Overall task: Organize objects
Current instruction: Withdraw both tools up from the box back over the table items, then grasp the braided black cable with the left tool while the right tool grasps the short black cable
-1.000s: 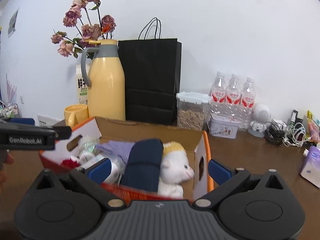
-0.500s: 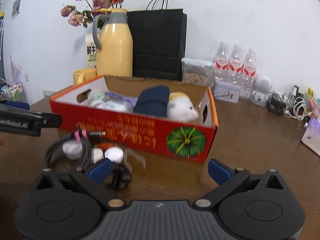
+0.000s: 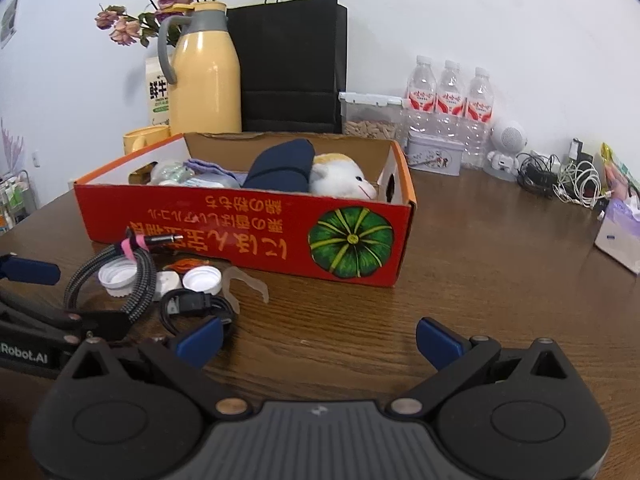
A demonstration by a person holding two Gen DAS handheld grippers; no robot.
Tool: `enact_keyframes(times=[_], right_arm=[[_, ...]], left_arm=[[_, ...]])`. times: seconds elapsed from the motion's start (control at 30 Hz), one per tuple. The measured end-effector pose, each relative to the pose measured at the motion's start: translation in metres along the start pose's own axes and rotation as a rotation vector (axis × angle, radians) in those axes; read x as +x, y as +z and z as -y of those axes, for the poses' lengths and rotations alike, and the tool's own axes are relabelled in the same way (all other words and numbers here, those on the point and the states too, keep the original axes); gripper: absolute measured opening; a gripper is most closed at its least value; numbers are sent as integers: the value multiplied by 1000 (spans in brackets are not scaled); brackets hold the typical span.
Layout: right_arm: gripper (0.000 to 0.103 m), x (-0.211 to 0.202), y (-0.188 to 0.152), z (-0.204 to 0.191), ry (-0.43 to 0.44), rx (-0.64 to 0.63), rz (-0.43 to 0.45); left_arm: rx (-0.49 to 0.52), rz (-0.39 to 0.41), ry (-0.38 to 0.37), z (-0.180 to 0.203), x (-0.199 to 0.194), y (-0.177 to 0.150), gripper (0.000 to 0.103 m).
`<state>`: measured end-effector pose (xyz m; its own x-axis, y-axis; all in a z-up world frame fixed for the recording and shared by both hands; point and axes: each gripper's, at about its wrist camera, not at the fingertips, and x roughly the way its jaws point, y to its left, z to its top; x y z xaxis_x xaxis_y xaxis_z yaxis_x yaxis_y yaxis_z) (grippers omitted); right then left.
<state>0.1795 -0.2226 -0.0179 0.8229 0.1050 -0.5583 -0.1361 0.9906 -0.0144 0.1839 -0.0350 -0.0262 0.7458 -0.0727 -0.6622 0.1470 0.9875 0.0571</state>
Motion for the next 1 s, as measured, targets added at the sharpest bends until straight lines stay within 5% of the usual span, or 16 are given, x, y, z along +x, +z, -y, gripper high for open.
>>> enact_keyframes(times=[0.23, 0.37, 0.53, 0.87, 1.0], right_arm=[[103, -1, 0, 2, 14, 13, 6], [103, 0, 0, 1, 16, 13, 0], [103, 2, 0, 0, 14, 13, -7], [103, 2, 0, 1, 10, 15, -9], [103, 2, 0, 1, 3, 18, -9]], left_arm=[[-50, -19, -9, -6, 18, 4, 103], [-53, 9, -9, -6, 18, 1, 103], [-31, 61, -16, -3, 9, -5, 89], [-59, 157, -32, -10, -9, -10, 86], [-59, 139, -35, -11, -6, -10, 87]])
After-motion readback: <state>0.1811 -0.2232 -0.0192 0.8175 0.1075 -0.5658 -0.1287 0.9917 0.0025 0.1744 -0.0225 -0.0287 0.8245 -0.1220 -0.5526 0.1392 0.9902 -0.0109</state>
